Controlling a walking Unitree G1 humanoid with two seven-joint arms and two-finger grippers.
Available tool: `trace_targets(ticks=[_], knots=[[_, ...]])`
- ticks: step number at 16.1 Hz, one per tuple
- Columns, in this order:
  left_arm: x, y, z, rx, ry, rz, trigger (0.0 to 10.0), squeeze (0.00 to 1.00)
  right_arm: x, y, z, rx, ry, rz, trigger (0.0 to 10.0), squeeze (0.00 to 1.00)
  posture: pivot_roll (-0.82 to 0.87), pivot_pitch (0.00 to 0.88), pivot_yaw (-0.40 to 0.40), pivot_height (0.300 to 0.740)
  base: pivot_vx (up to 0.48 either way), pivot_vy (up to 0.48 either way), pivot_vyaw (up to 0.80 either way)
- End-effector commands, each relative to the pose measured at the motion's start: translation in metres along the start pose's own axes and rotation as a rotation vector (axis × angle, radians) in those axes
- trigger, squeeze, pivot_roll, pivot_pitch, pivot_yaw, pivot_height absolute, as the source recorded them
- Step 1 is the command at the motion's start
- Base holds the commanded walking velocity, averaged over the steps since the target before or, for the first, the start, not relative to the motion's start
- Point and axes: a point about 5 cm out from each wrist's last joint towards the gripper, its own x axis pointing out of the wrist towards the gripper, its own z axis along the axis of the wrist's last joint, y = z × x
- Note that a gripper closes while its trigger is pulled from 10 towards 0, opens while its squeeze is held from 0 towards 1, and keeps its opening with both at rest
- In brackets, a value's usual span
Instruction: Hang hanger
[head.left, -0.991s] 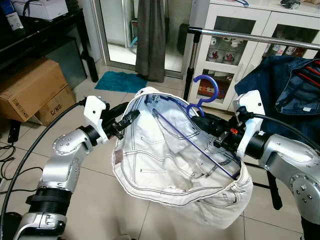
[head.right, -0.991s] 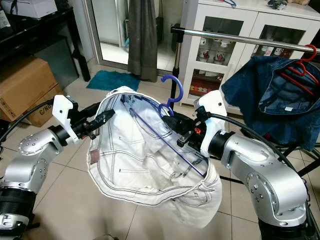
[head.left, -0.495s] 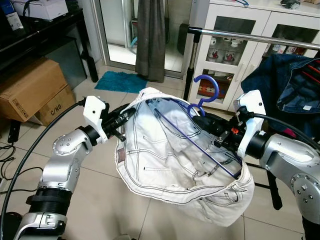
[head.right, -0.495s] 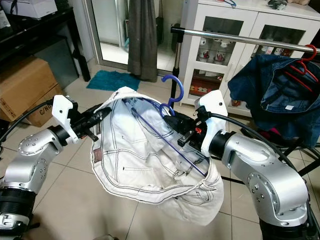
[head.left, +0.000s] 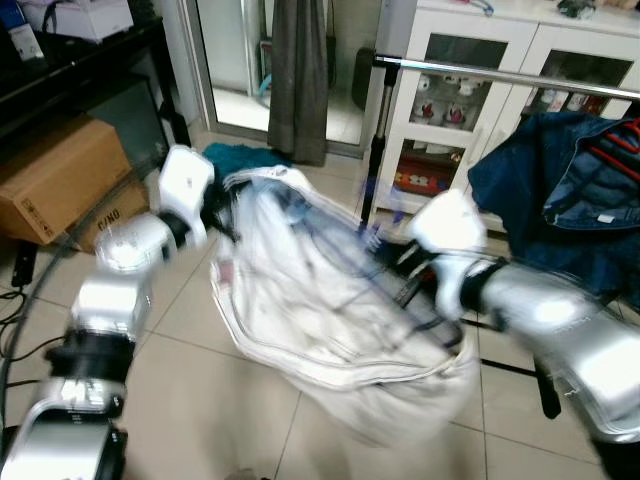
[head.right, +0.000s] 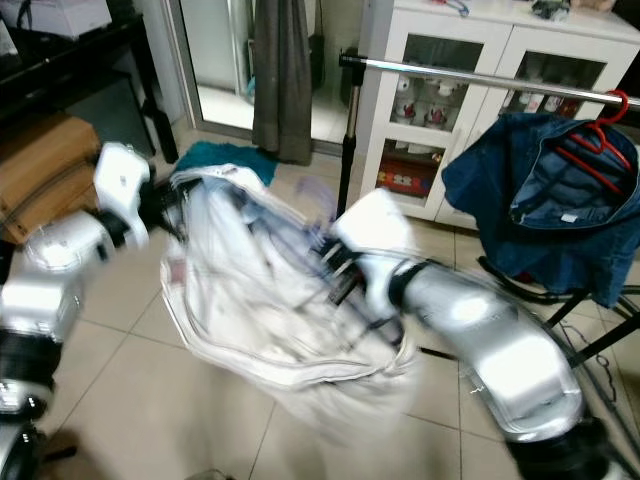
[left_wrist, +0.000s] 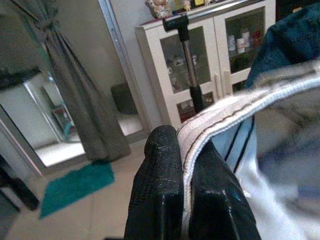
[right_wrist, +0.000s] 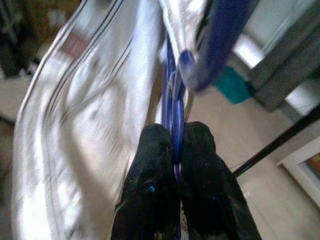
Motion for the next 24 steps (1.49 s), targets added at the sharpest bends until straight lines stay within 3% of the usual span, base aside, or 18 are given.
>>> trace_targets(ticks=[1,2,4,6,7,9,12,13,14,16,18,19,21,22,24], knots=[[0.004,0.001,0.01,0.044,-0.007,0.0,0.0,0.0,0.001,-0.001,0.003,-0.04,0.01,-0.02,0.0,0.0,-0.07,0.0,-0.029,0.74,0.0,0.0,0.0],[0.01,-0.001,0.02,0.111,0.001,-0.013,0.0,0.0,0.006,0.003,-0.002,-0.111,0.079,-0.007,0.0,0.0,-0.07,0.0,-0.029,0.74,0.0,0.0,0.0],[0.016,-0.008,0.028,0.162,-0.009,-0.048,0.0,0.0,0.01,0.006,-0.005,-0.161,0.127,0.006,0.0,0.0,-0.07,0.0,-0.032,0.74,0.0,0.0,0.0],[0.026,-0.028,0.035,0.171,-0.036,-0.137,0.0,0.0,0.016,0.008,-0.005,-0.17,0.132,0.022,0.0,0.0,-0.07,0.0,-0.034,0.74,0.0,0.0,0.0],[0.027,-0.029,0.031,0.183,-0.02,-0.137,0.0,0.0,0.015,0.009,-0.007,-0.153,0.126,0.035,0.0,0.0,-0.07,0.0,-0.034,0.74,0.0,0.0,0.0],[0.024,-0.018,0.022,0.215,0.028,-0.083,0.0,0.0,0.009,0.006,-0.015,-0.092,0.129,0.025,0.0,0.0,-0.07,0.0,-0.032,0.74,0.0,0.0,0.0],[0.006,0.016,0.003,0.278,0.141,0.036,0.0,0.0,-0.017,0.002,-0.023,0.029,0.025,0.084,0.0,0.0,-0.07,0.0,-0.032,0.74,0.0,0.0,0.0],[0.003,0.02,0.002,0.281,0.151,0.046,0.0,0.0,-0.021,0.003,-0.023,0.033,-0.002,0.106,0.0,0.0,-0.07,0.0,-0.032,0.74,0.0,0.0,0.0],[-0.005,0.035,-0.004,0.266,0.182,0.091,0.0,0.0,-0.036,0.004,-0.027,0.068,-0.053,0.17,0.0,0.0,-0.07,0.0,-0.032,0.74,0.0,0.0,0.0],[-0.008,0.046,-0.006,0.243,0.191,0.137,0.0,0.0,-0.044,0.006,-0.029,0.064,-0.07,0.214,0.0,0.0,-0.07,0.0,-0.03,0.74,0.0,0.0,0.0],[-0.006,0.048,-0.009,0.061,0.141,0.174,0.0,0.0,-0.047,0.014,-0.023,0.129,-0.157,0.287,0.0,0.0,-0.07,0.0,-0.03,0.74,0.0,0.0,0.0],[-0.005,0.047,-0.01,0.016,0.127,0.174,0.0,0.0,-0.048,0.015,-0.021,0.15,-0.182,0.296,0.0,0.0,-0.07,0.0,-0.03,0.74,0.0,0.0,0.0],[0.001,0.029,-0.016,-0.293,0.004,0.133,0.0,0.0,-0.045,0.012,-0.018,0.267,-0.286,0.225,0.0,0.0,-0.07,0.0,-0.02,0.74,0.0,0.0,0.0],[0.002,0.026,-0.018,-0.346,-0.014,0.134,0.0,0.0,-0.045,0.011,-0.017,0.292,-0.311,0.22,0.0,0.0,-0.07,0.0,-0.02,0.74,0.0,0.0,0.0],[0.003,0.019,-0.024,-0.552,-0.093,0.158,0.0,0.0,-0.048,0.009,-0.015,0.384,-0.406,0.208,0.0,0.0,-0.07,0.0,-0.014,0.74,0.0,0.0,0.0]])
